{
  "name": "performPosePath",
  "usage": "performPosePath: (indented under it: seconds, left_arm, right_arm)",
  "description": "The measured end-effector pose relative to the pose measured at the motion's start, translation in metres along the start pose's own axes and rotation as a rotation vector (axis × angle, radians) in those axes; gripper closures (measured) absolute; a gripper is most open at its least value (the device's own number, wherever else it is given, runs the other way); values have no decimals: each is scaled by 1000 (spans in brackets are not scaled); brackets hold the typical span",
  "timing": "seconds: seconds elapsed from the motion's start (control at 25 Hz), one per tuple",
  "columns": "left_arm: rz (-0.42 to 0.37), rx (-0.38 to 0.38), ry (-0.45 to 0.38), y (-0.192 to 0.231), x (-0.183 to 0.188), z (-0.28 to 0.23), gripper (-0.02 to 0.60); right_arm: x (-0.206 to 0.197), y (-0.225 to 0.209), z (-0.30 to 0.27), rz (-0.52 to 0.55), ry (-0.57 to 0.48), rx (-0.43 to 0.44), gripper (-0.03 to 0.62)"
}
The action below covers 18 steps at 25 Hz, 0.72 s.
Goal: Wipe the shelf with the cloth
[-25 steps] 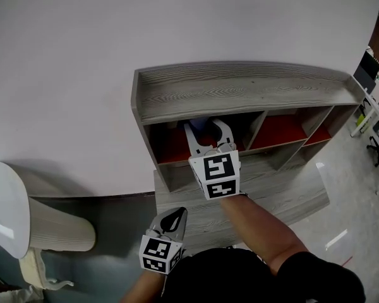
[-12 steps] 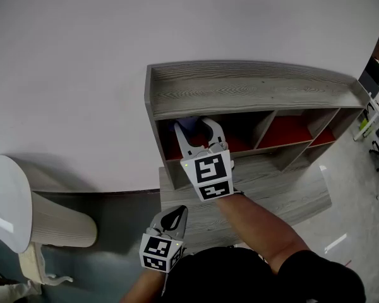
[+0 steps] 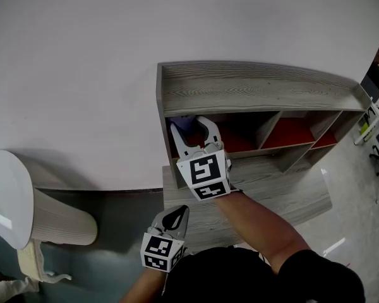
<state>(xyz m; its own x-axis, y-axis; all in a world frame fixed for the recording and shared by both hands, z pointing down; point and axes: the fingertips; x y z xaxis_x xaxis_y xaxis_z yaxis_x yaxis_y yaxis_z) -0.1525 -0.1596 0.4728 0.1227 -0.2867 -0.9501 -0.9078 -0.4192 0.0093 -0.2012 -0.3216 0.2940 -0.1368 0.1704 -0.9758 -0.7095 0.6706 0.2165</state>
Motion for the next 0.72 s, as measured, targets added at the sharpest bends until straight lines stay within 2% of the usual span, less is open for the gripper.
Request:
performPosePath:
  seconds: [0.44, 0.6, 0.72]
  left_arm:
    - [-11, -20, -3, 2, -4, 10, 571]
    - [-23, -29, -3, 2, -4, 15, 571]
    - [-23, -39, 0, 0, -6, 19, 571]
  right_arm:
    - [2, 11, 0, 135, 9, -20, 450]
    - [0, 9, 2, 91, 23, -8, 450]
    - [-6, 9, 9, -1, 42, 9, 450]
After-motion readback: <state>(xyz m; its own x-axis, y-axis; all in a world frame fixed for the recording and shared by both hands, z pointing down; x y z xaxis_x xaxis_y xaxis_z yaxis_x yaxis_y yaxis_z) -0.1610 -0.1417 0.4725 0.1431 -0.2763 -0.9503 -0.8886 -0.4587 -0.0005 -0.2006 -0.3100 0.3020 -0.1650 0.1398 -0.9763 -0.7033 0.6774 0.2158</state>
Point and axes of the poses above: the fingertips, and each gripper's own axes: z backward along the fingers, y to its left, x out of its top, and after that the axes turned 7 degrees about -z, right-handed
